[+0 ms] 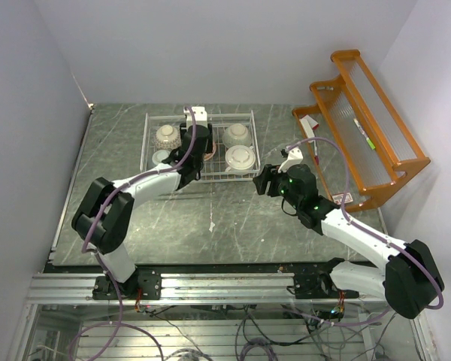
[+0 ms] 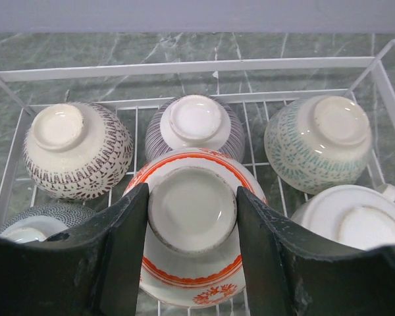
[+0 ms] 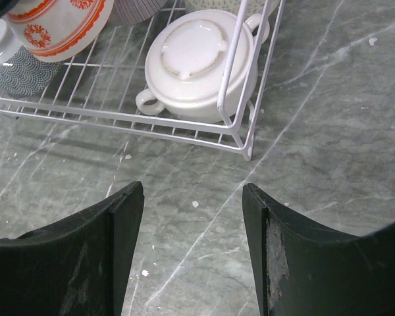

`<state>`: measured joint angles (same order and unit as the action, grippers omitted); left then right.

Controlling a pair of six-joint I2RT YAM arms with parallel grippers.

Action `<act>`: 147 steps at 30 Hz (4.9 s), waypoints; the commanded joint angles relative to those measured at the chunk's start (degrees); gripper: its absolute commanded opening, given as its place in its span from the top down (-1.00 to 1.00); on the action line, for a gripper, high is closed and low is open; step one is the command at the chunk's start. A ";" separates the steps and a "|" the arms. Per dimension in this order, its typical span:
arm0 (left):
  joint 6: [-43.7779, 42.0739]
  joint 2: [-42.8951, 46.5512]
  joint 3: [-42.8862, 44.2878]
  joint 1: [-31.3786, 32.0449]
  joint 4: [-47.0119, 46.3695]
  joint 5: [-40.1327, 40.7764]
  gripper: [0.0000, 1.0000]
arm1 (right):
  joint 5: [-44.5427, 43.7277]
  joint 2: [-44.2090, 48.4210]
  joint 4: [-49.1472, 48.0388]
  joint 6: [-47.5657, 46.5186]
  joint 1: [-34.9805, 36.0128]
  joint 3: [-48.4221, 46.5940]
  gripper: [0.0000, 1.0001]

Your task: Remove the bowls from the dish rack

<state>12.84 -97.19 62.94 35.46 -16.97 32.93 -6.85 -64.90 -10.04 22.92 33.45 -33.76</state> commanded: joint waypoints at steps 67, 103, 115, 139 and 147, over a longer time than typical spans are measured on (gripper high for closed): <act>40.36 14.84 -17.45 -10.51 -24.26 -46.06 0.85 | 30.31 -19.35 -49.30 23.71 -1.05 -3.18 -0.20; 40.05 21.52 -21.65 -10.50 -21.99 -44.75 -0.02 | 28.18 -20.21 -37.03 17.69 -1.28 -10.32 1.00; 33.23 32.22 -24.79 -10.50 -12.62 -39.27 -0.97 | 25.84 -11.79 -19.60 7.40 -1.20 -16.15 1.00; 22.10 29.85 -26.88 -9.36 -3.09 -34.16 -0.94 | -13.91 2.73 44.11 -2.05 -1.24 -25.65 1.00; 21.57 29.14 -27.13 -9.27 -2.47 -33.86 -0.95 | -17.91 -4.68 50.32 -5.27 -1.26 -24.68 1.00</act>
<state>35.64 -67.96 36.10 25.87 -17.56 -1.34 -19.51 -66.54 36.49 20.05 32.23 -57.78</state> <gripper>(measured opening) 0.973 0.040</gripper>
